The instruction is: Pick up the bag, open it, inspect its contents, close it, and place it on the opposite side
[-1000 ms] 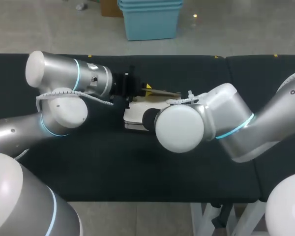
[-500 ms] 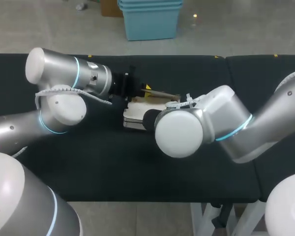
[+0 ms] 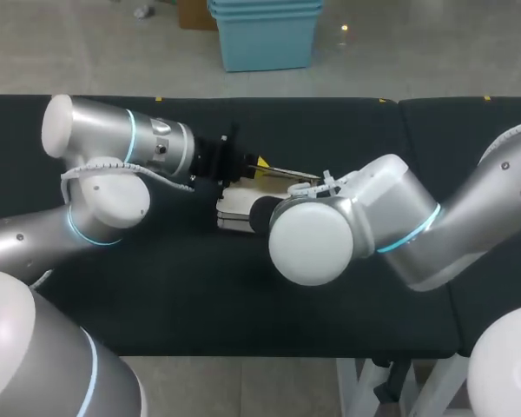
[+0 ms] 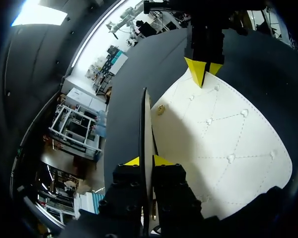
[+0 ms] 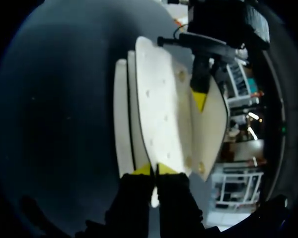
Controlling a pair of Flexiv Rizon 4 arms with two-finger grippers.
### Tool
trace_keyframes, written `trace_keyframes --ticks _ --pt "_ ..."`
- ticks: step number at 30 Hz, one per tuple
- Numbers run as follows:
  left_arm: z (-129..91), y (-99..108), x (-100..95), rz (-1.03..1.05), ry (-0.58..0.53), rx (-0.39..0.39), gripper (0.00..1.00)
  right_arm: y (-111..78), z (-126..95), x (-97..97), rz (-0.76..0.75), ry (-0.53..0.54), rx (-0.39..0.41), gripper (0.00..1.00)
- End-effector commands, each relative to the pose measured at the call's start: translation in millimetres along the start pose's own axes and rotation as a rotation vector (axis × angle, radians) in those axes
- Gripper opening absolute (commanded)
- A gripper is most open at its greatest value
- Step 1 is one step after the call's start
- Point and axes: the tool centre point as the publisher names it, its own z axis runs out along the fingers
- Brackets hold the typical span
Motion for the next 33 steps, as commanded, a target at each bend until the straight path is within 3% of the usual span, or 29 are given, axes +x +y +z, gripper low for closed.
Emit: trace_keyframes --ticks 1,7,8,9,10,12,13,14,19,22,24,25,33 --pt "-12 -4 12.9 0.035 -0.057 0.041 0.0 1.0 2 0.7 0.001 -0.004 0.002 0.0" --pt "-13 0 16.6 0.018 -0.042 0.034 0.0 1.0 2 0.7 0.001 -0.004 0.002 0.0" --pt "-14 1 15.5 0.008 -0.042 0.032 0.14 1.0 2 0.7 0.001 -0.004 0.002 0.0" --pt "-17 0 14.2 0.003 -0.044 0.03 0.37 1.0 2 0.7 0.001 -0.004 0.002 0.0" --pt "-19 0 12.6 -0.008 -0.047 0.029 0.48 1.0 2 0.7 0.001 -0.004 0.002 0.0" --pt "-23 -1 8.6 -0.018 -0.053 0.014 0.65 1.0 2 0.7 0.001 -0.004 0.002 0.0" --pt "-26 -2 6.6 -0.025 -0.055 0.017 0.65 1.0 2 0.7 0.001 -0.004 0.002 0.0" --pt "-28 -3 4.3 -0.038 -0.059 0.008 0.65 1.0 2 0.7 0.001 -0.004 0.002 0.0" --pt "-34 -7 0.2 -0.026 -0.067 0.012 0.28 1.0 2 0.7 0.001 -0.004 0.002 0.0" --pt "-34 -7 0.5 -0.024 -0.068 0.008 0.21 1.0 2 0.7 0.001 -0.004 0.002 0.0" --pt "-33 -6 1.6 -0.026 -0.069 0.006 0.04 1.0 2 0.7 0.001 -0.004 0.002 0.0" --pt "-32 -5 2.3 -0.026 -0.069 0.001 0.0 1.0 2 0.7 0.001 -0.004 0.002 0.0" --pt "-28 -1 10.9 -0.016 -0.061 0.032 0.0 1.0 2 0.7 0.001 -0.004 0.002 0.0"
